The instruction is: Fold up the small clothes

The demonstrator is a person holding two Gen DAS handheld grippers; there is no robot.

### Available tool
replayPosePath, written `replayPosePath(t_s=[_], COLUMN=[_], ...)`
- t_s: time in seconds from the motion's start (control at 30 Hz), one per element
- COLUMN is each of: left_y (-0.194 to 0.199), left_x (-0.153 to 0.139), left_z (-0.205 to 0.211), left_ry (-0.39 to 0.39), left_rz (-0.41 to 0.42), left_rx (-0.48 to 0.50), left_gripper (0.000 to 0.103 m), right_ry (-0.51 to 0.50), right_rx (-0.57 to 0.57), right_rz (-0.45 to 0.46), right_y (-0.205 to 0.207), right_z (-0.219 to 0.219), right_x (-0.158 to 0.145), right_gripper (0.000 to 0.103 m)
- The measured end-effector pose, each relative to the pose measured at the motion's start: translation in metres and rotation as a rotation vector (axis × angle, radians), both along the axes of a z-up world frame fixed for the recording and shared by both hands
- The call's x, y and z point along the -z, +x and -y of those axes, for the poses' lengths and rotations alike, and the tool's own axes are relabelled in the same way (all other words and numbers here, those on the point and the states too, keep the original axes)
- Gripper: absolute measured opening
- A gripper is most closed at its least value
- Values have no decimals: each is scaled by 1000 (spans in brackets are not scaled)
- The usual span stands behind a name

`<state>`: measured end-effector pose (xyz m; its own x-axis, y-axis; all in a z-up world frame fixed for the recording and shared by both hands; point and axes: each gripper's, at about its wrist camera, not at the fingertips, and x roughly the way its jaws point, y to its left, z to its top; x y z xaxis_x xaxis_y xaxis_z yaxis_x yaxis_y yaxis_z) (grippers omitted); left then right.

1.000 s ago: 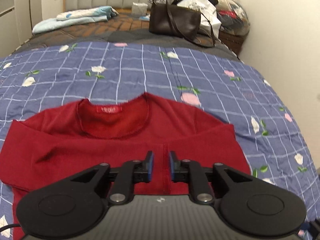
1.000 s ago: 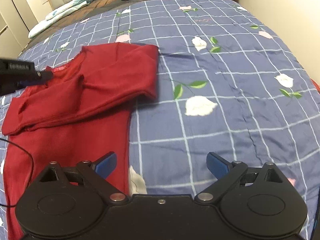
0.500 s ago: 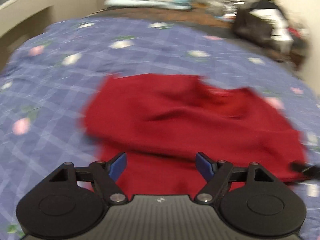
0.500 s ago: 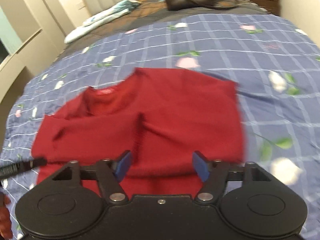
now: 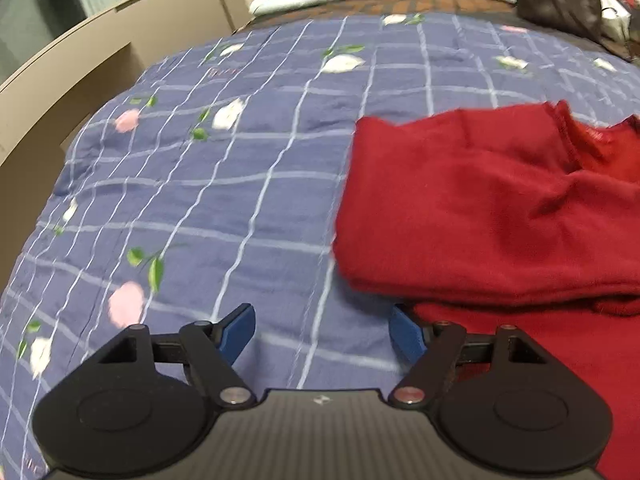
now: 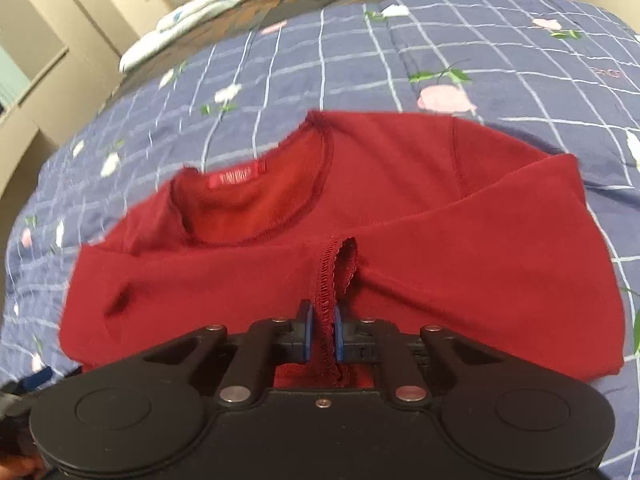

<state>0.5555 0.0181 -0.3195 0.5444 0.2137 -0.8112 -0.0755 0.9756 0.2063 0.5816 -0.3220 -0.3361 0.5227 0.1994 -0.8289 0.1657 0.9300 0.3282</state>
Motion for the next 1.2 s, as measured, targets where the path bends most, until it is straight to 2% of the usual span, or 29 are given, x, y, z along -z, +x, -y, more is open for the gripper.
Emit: replayPosePath(t_s=[0.13,0.2,0.27,0.3,0.37,0.47,0.57,0.7,0.83,0.9,1.0,1.03,1.07,1.13,1.2], left_y=[10,15,18,19,20,18,19,25,27,28,27,24,20,7,-4], left_x=[-2,-2,-3,-3,-4,-6,-14,-7,6,5,0,-3,-7,-17,-24], left_z=[8,10,13,13,17,24,23,7,4,-1,-8,-11,-14,-16,-17], left_ry=[6,20,47,54,58,115,111,3,-21,-52,-103,-115,-119,-96,-68], left_rz=[43,56,70,76,88,104,113,39,-19,-32,-76,-86,-95,-79,-74], left_rx=[39,46,60,74,117,151,100,-42,-59,-69,-85,-90,-96,-104,-111], left_gripper=[78,71,51,47,25,12,10,10,10,11,18,34,57,79,84], right_ry=[7,-2,-9,-12,-15,-16,-29,-63,-123,-129,-121,-101,-86,-73,-74], right_rx=[24,25,24,25,26,29,29,9,-28,-31,-30,-24,-20,-24,-35], right_rz=[24,26,23,22,20,20,33,11,-62,-80,-72,-71,-70,-63,-55], right_y=[-2,-1,-1,-1,-2,-4,-4,-1,2,1,-3,-5,-9,-16,-29], right_z=[4,4,3,3,2,1,0,-6,-15,-16,-14,-12,-10,-6,-4], right_x=[-13,-15,-14,-14,-14,-15,-18,-15,4,11,7,4,1,-6,-12], right_gripper=[11,11,11,11,11,11,11,10,9,9,12,16,19,28,36])
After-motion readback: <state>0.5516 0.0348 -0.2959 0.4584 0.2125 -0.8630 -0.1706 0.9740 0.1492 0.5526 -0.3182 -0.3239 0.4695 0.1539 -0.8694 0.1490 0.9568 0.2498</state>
